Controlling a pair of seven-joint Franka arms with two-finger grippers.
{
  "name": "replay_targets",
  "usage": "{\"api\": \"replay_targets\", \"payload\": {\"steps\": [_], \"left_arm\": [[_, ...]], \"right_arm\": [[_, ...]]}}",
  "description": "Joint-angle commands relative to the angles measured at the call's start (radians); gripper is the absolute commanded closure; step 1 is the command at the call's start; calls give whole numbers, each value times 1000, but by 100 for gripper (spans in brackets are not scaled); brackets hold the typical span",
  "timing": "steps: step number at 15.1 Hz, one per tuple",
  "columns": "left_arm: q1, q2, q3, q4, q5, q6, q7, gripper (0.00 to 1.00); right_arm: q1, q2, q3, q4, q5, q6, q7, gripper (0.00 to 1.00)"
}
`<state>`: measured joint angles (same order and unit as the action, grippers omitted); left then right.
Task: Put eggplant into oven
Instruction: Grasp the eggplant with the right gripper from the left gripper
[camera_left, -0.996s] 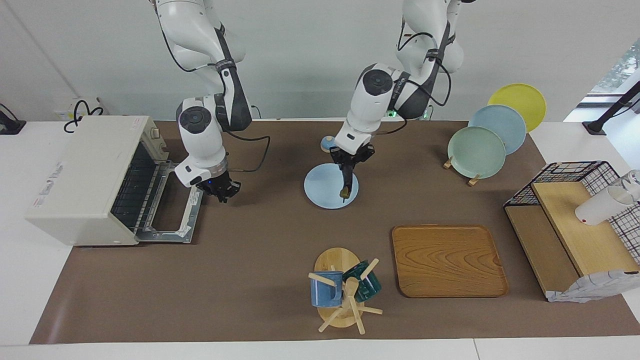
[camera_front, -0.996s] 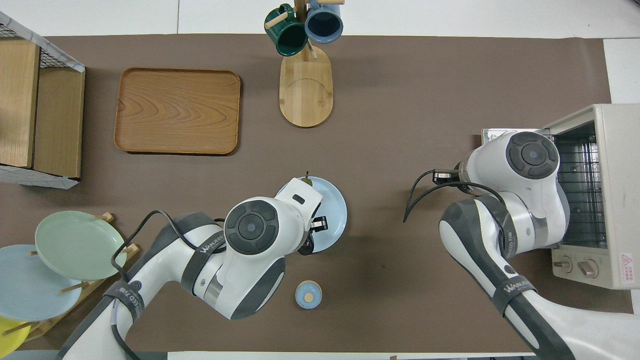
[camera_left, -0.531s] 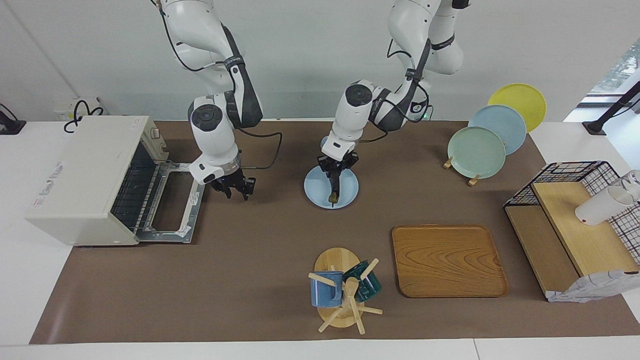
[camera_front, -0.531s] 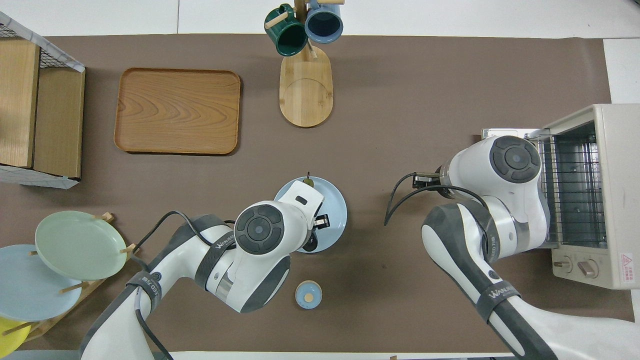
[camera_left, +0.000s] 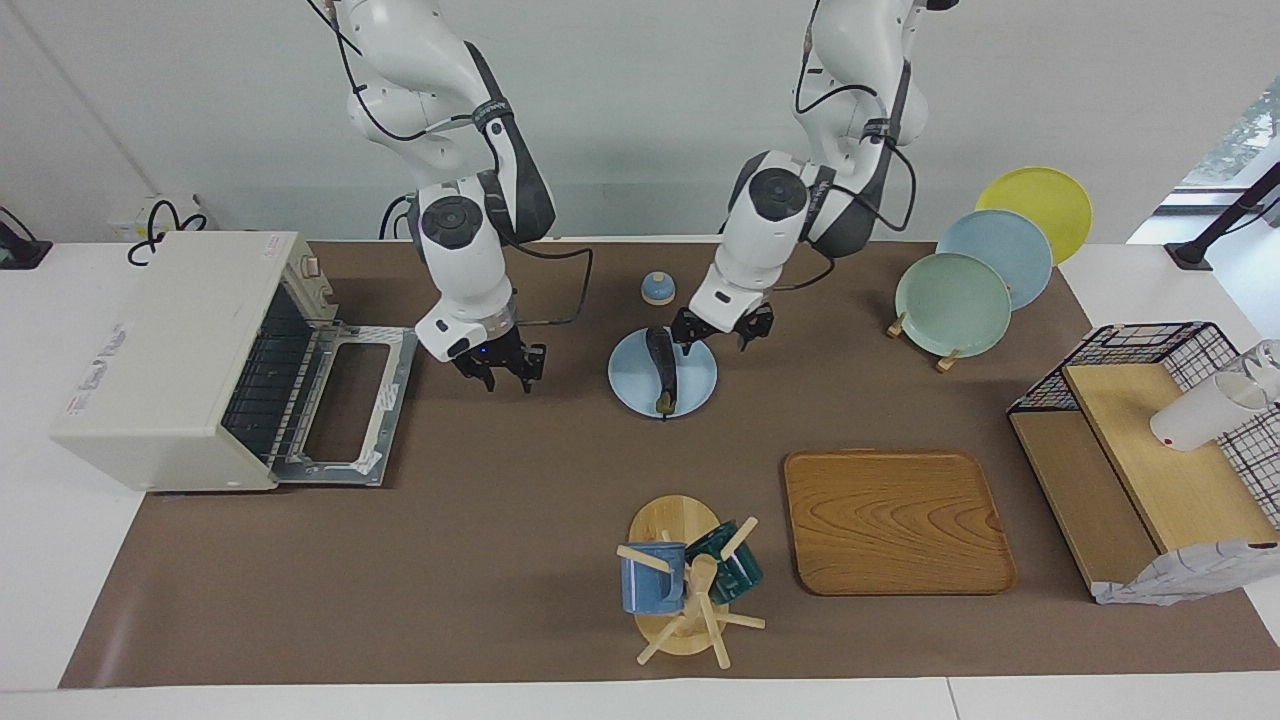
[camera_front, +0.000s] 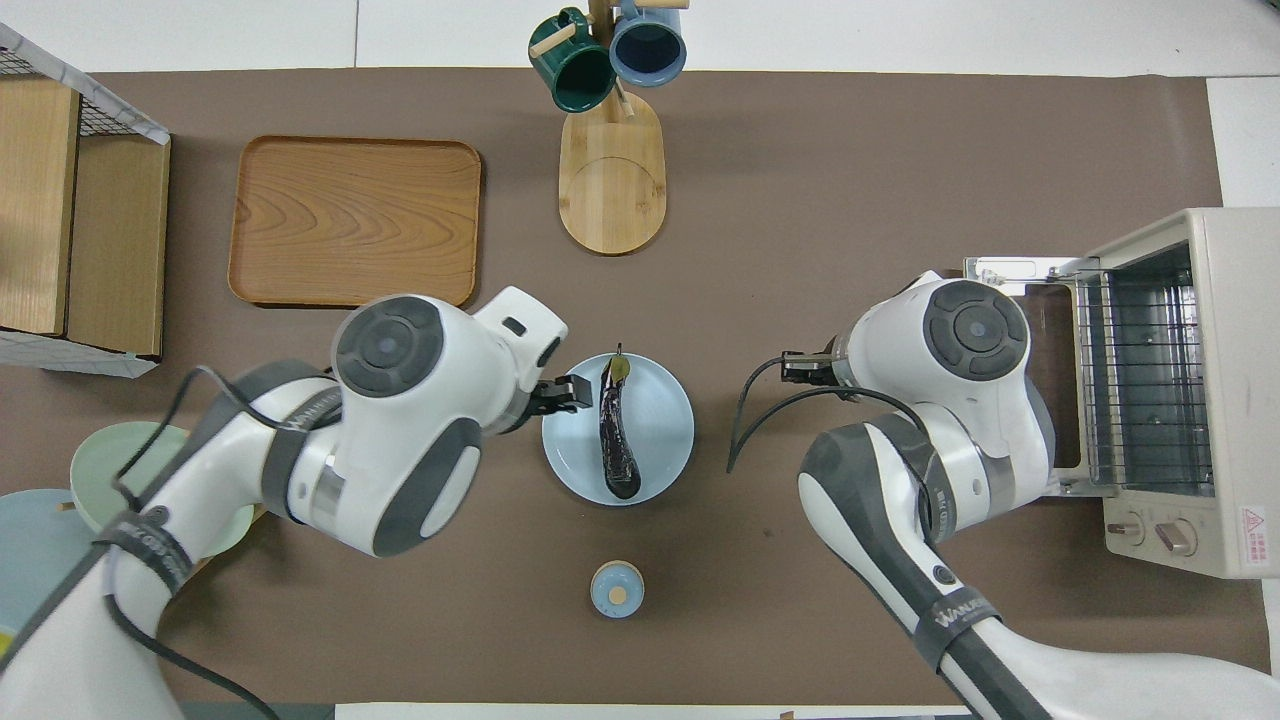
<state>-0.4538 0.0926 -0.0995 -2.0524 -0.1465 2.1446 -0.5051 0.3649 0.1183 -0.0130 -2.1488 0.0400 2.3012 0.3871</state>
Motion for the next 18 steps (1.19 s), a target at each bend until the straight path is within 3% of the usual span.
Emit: {"api": "replay_targets", "payload": {"steps": [1, 3, 5, 7, 9, 10, 12, 17, 18], "left_arm": [[125, -53, -3, 24, -5, -77, 153, 0], [228, -74, -3, 81, 1, -136, 235, 0], [300, -77, -3, 176, 33, -243, 288, 0], [360, -85, -3, 230, 85, -322, 367, 0], [383, -93, -3, 302, 93, -426, 370, 0], [383, -94, -2, 339, 96, -483, 372, 0], [383, -105, 10, 383, 117, -558, 385, 0], [373, -113, 36, 500, 182, -701, 399, 0], [373, -111, 37, 509, 180, -728, 398, 0]], "right_arm": [[73, 21, 19, 73, 23, -14, 45, 19], [196, 76, 19, 215, 20, -95, 131, 19], [287, 237, 18, 482, 0, -214, 299, 19], [379, 361, 19, 634, -34, -218, 396, 22], [461, 405, 19, 624, -40, -96, 478, 25], [476, 397, 16, 556, -45, -56, 484, 28], [474, 373, 18, 483, -86, -26, 481, 34], [488, 334, 19, 347, -141, 43, 471, 37], [488, 330, 19, 321, -146, 66, 472, 44]]}}
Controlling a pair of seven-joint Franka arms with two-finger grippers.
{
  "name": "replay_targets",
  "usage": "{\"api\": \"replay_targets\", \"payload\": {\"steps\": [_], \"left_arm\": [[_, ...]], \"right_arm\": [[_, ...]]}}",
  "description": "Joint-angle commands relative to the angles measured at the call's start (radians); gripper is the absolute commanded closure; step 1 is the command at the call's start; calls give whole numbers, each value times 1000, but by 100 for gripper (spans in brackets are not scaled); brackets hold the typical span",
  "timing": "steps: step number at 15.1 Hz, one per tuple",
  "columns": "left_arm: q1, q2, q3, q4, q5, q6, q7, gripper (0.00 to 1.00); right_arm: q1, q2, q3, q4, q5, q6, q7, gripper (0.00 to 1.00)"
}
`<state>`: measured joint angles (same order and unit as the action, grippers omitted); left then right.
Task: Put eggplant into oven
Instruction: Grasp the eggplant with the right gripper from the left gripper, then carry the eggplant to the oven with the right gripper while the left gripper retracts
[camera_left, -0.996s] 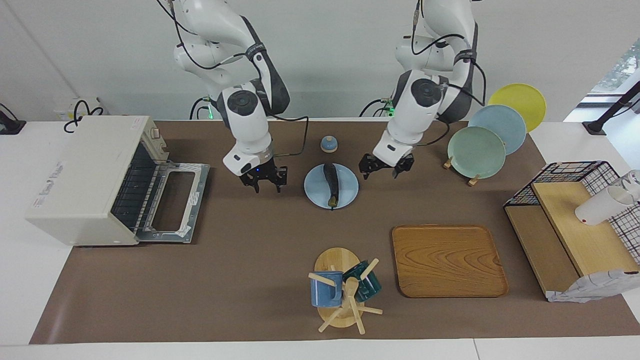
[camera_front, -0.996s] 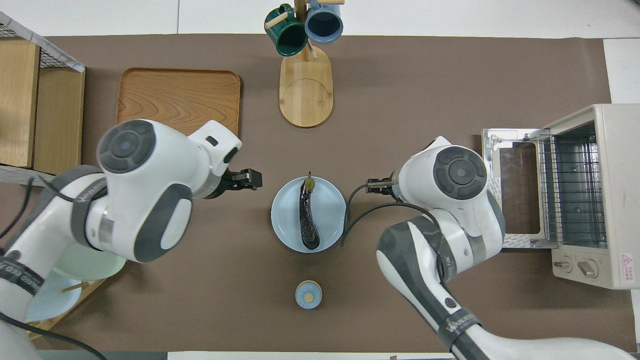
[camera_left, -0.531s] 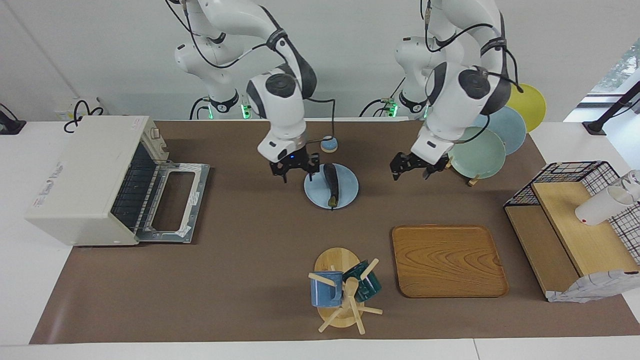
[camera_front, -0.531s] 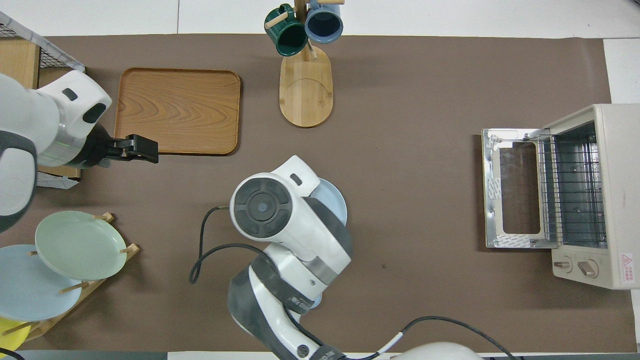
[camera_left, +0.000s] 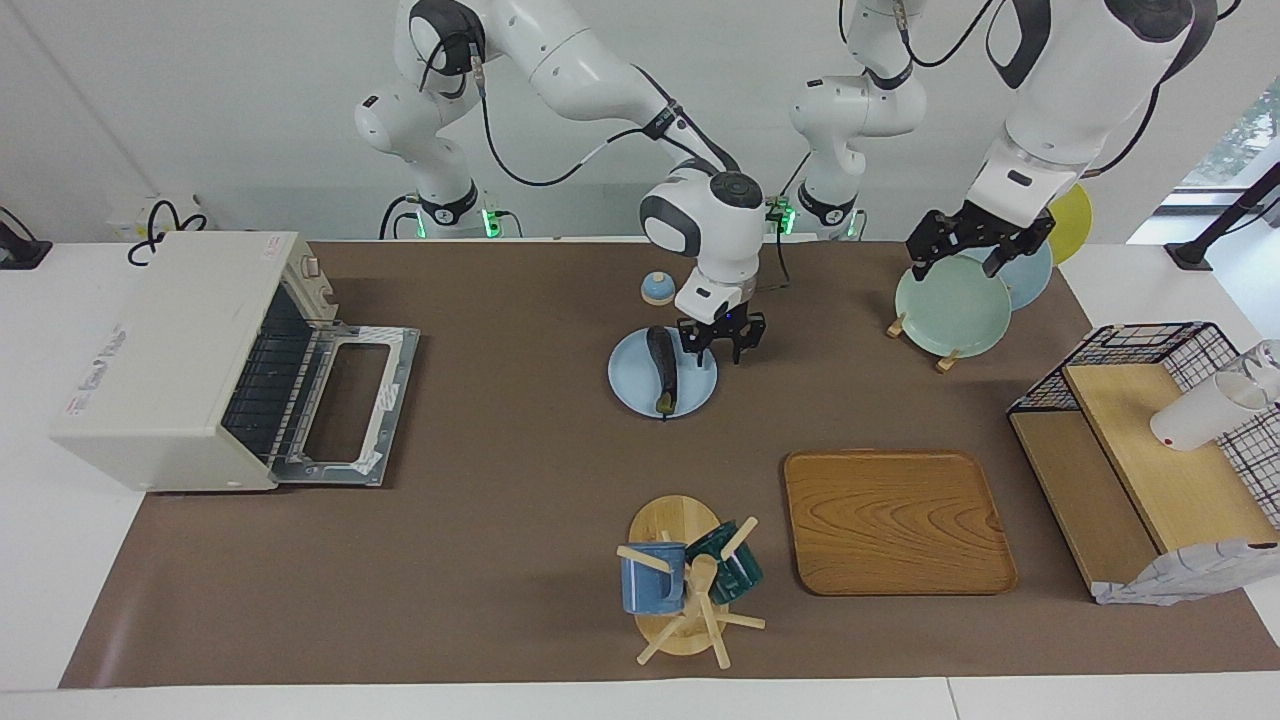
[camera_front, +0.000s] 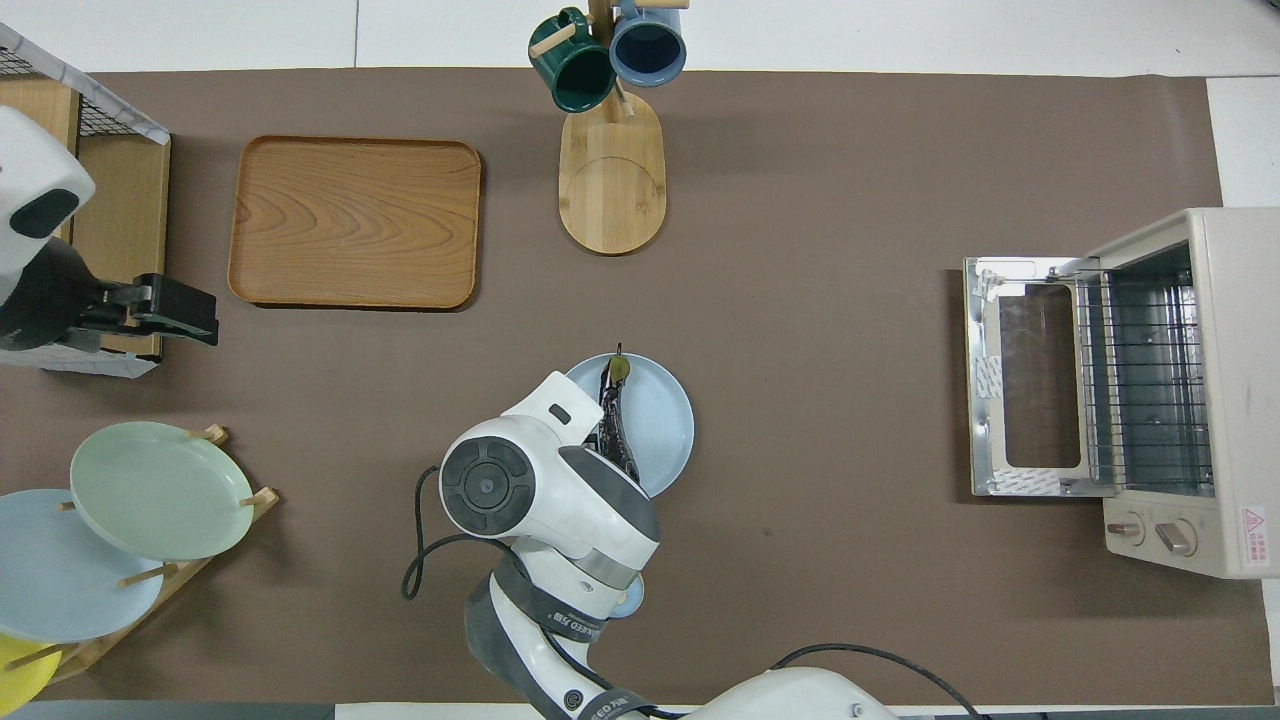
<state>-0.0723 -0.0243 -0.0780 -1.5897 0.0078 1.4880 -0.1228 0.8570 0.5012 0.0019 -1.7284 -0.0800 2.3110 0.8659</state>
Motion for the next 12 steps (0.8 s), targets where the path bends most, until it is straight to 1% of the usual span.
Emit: {"api": "replay_targets", "payload": {"steps": [1, 2, 3, 4, 5, 7, 10, 11, 12], "left_arm": [[-10, 0, 15, 31, 23, -68, 17, 0], [-9, -9, 18, 10, 17, -63, 20, 0], [-3, -19, 18, -5, 0, -49, 32, 0], [-3, -28, 20, -34, -6, -19, 41, 0], [-1, -40, 20, -59, -9, 13, 43, 0], [-1, -42, 20, -72, -34, 54, 42, 0], [0, -33, 14, -69, -55, 81, 29, 0], [0, -28, 12, -70, -55, 90, 28, 0], [0, -25, 12, -70, -55, 97, 28, 0]], "right_arm": [[4, -61, 4, -115, -26, 68, -7, 57], [7, -63, 4, -115, -26, 61, -10, 83], [7, -63, 4, -114, -27, 51, -10, 100], [8, -64, 3, -111, -33, 35, -10, 100], [7, -64, 3, -99, -65, -1, -12, 100], [-9, -61, 4, -34, -171, -117, -79, 100], [-18, -61, -3, 58, -237, -319, -182, 100], [-25, -70, -10, 56, -266, -338, -188, 100], [-64, -96, -10, 43, -279, -344, -189, 100]]}}
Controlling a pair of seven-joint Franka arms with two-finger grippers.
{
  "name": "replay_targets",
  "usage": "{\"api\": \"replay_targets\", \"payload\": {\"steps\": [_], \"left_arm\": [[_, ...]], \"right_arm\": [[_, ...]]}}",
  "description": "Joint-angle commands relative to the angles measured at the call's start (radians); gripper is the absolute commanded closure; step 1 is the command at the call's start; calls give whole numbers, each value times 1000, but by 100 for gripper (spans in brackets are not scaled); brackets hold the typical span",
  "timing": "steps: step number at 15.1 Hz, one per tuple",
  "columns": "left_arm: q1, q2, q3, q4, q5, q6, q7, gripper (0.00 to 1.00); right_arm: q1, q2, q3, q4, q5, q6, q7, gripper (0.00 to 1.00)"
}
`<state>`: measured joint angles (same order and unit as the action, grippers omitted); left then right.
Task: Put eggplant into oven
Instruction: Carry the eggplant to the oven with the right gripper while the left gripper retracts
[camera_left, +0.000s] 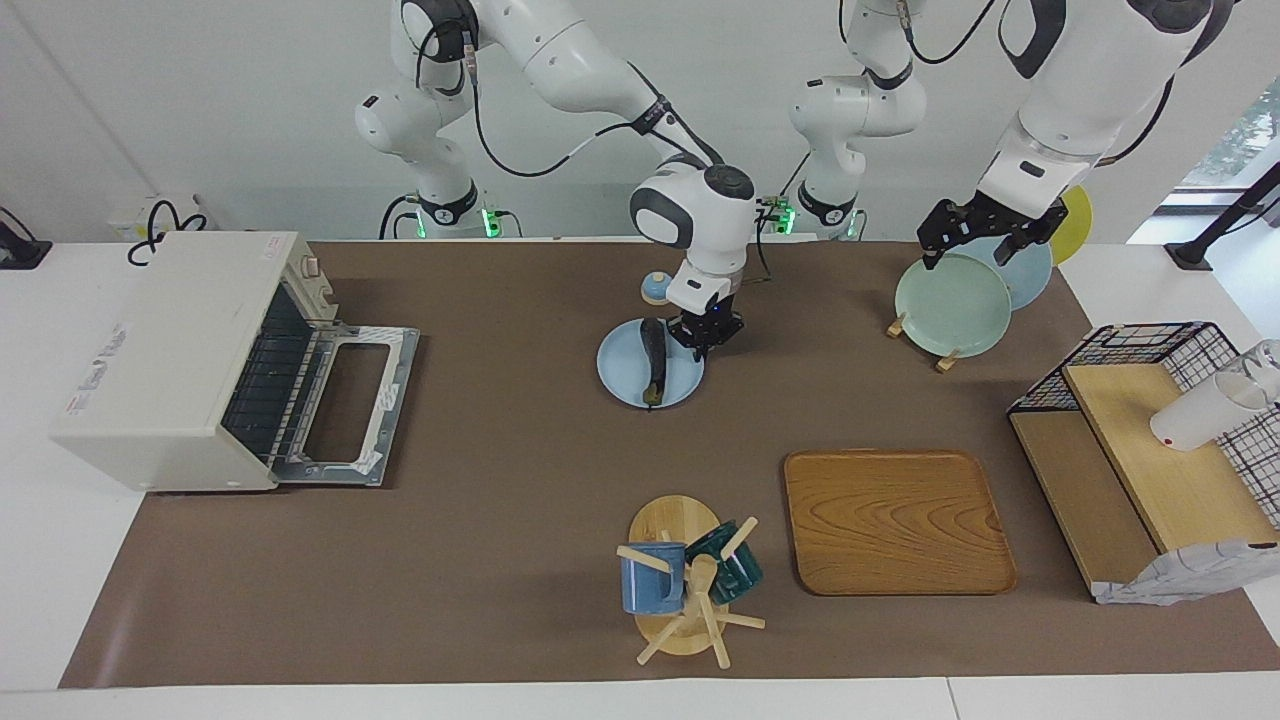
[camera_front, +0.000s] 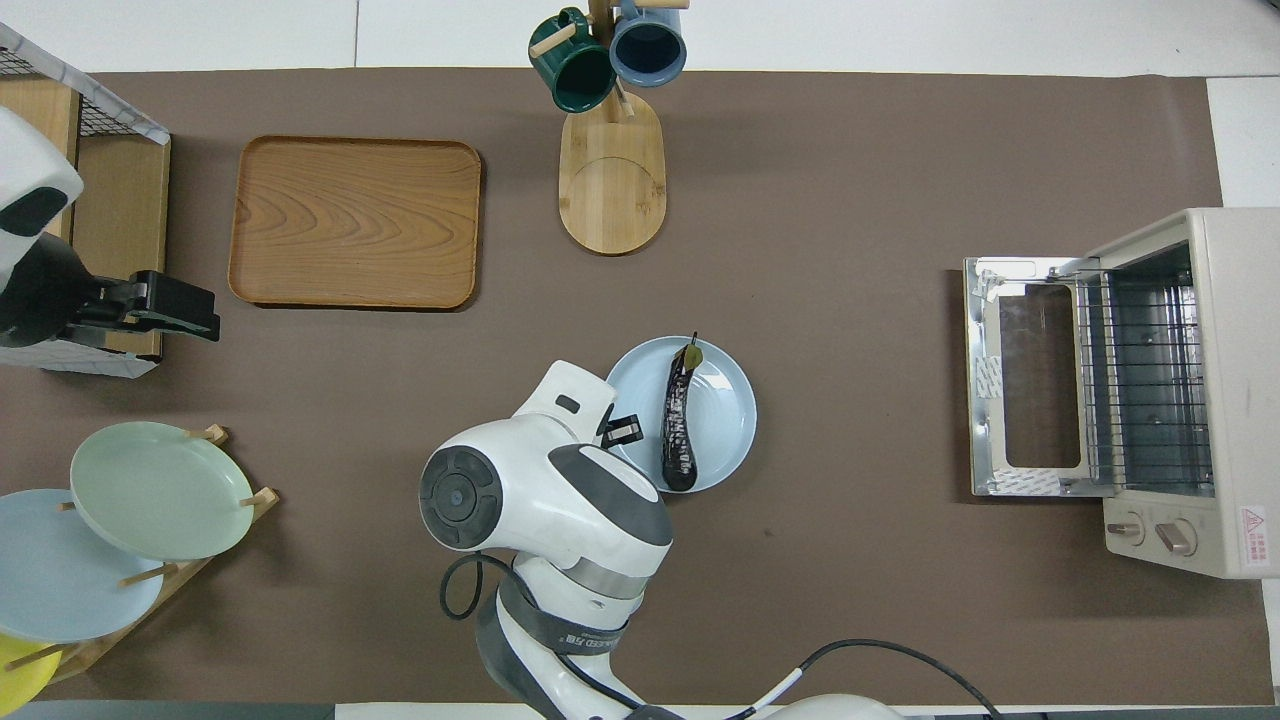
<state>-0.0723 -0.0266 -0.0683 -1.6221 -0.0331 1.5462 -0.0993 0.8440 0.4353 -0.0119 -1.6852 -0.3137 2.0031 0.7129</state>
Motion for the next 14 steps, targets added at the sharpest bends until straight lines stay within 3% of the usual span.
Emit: {"api": "replay_targets", "payload": {"steps": [1, 4, 9, 14], "left_arm": [[0, -18, 4, -35, -14, 43, 4, 0], [0, 26, 5, 7, -13, 34, 6, 0], [2, 19, 5, 1, -5, 25, 20, 0], [6, 13, -1, -10, -4, 12, 21, 0]], "right_arm": [[-92, -56, 6, -23, -45, -38, -56, 100], [-202, -150, 4, -127, -47, -35, -185, 100], [-411, -341, 6, -370, -47, -21, -275, 100], [-567, -426, 4, -453, -48, -34, -430, 100]]}}
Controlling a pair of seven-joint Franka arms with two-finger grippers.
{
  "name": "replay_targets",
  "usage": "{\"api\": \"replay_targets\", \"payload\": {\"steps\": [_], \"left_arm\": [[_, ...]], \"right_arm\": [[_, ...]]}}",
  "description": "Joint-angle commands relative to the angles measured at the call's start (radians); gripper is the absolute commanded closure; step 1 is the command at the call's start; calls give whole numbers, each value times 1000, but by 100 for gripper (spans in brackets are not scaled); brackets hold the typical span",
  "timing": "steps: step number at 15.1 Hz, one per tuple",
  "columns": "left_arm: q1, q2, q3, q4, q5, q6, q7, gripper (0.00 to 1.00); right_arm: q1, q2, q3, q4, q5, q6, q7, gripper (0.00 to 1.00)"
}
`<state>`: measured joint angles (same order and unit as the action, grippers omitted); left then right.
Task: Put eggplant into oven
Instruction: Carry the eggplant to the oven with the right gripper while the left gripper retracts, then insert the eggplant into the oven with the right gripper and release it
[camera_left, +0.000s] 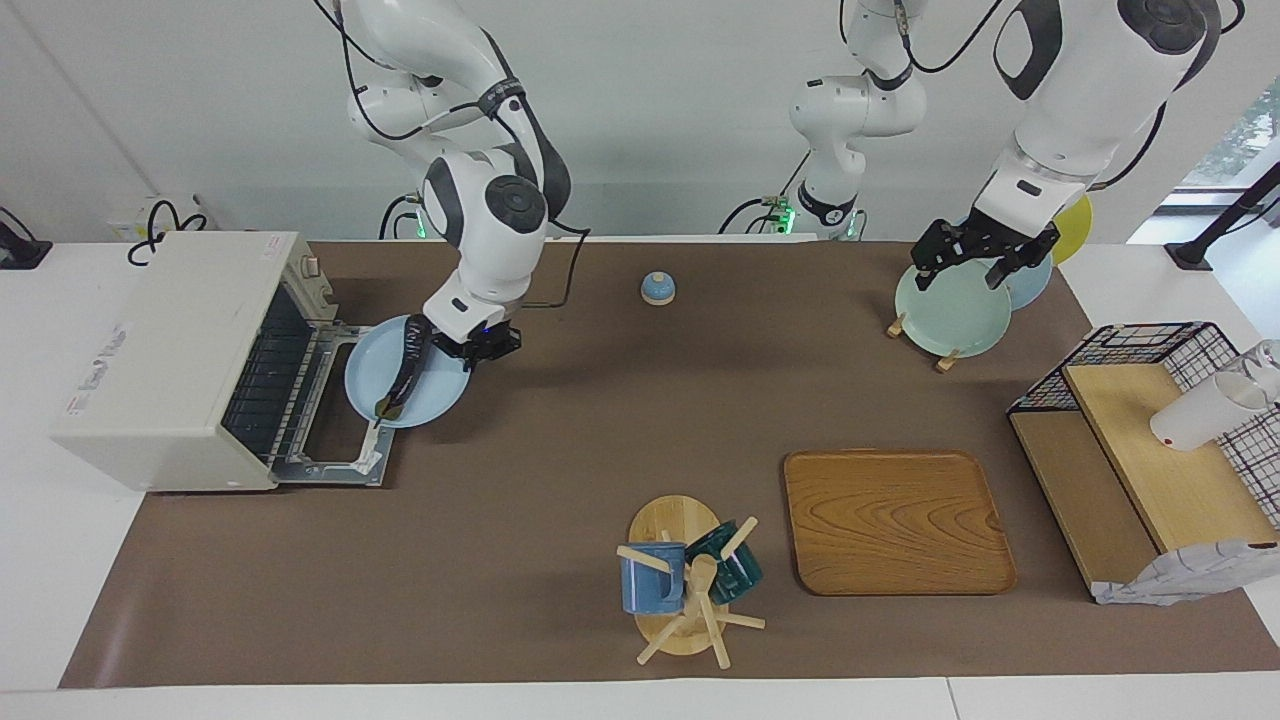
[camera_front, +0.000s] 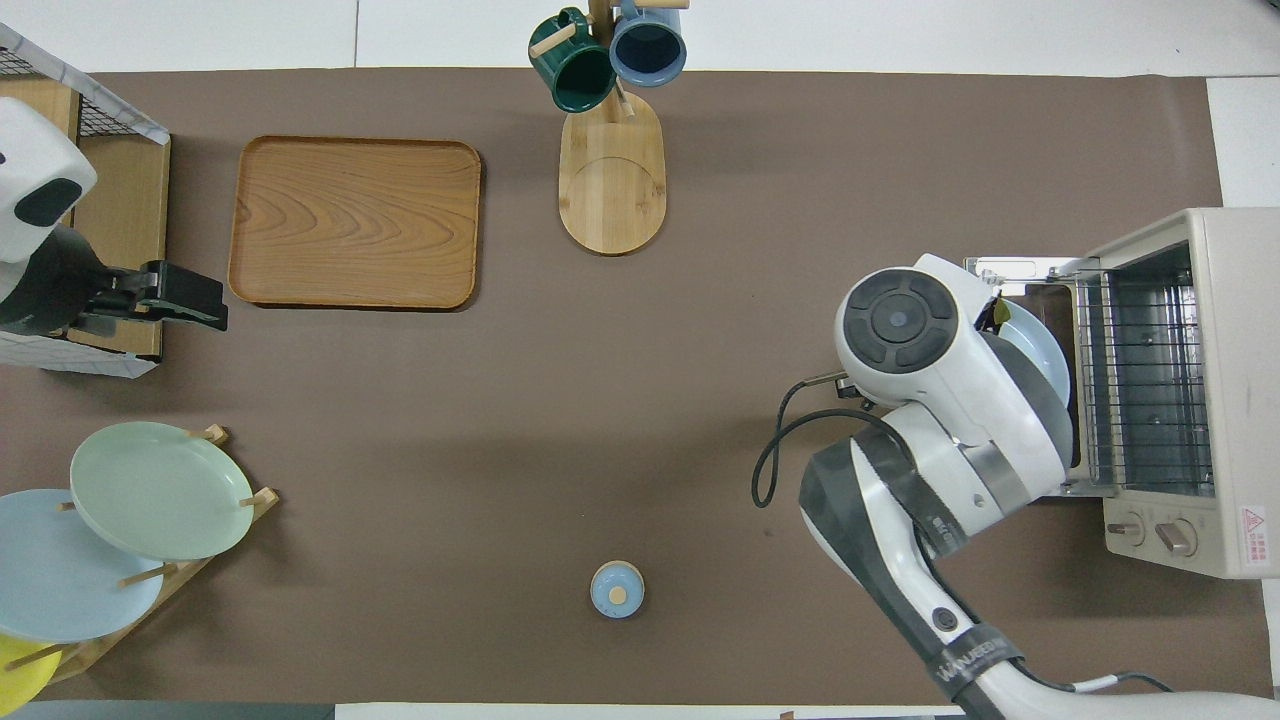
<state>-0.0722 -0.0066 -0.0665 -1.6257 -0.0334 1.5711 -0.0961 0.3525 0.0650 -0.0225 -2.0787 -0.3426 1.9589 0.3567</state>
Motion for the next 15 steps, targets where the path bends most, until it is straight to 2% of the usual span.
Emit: {"api": "replay_targets", "payload": {"steps": [1, 9, 11, 12, 13, 14, 15], "left_arm": [[26, -6, -9, -5, -2, -17, 19, 0], [45, -16, -33, -16, 4, -23, 16, 0], [46, -18, -29, -19, 4, -16, 12, 0], [46, -18, -24, -17, 4, -13, 13, 0], [46, -22, -21, -17, 4, -16, 12, 0], [46, -26, -22, -17, 4, -19, 12, 0], [45, -26, -22, -17, 4, -19, 12, 0]], "right_arm": [[-127, -57, 16, -60, -21, 14, -141, 100], [-364, -47, 16, -61, -19, 78, -456, 100], [-392, -50, 18, -87, -7, 124, -470, 100], [-395, -48, 18, -87, -7, 133, -472, 96], [-395, -48, 19, -87, -6, 138, -472, 64], [-391, -48, 19, -87, -6, 134, -469, 44], [-385, -47, 21, -78, -1, 118, -472, 36]]}}
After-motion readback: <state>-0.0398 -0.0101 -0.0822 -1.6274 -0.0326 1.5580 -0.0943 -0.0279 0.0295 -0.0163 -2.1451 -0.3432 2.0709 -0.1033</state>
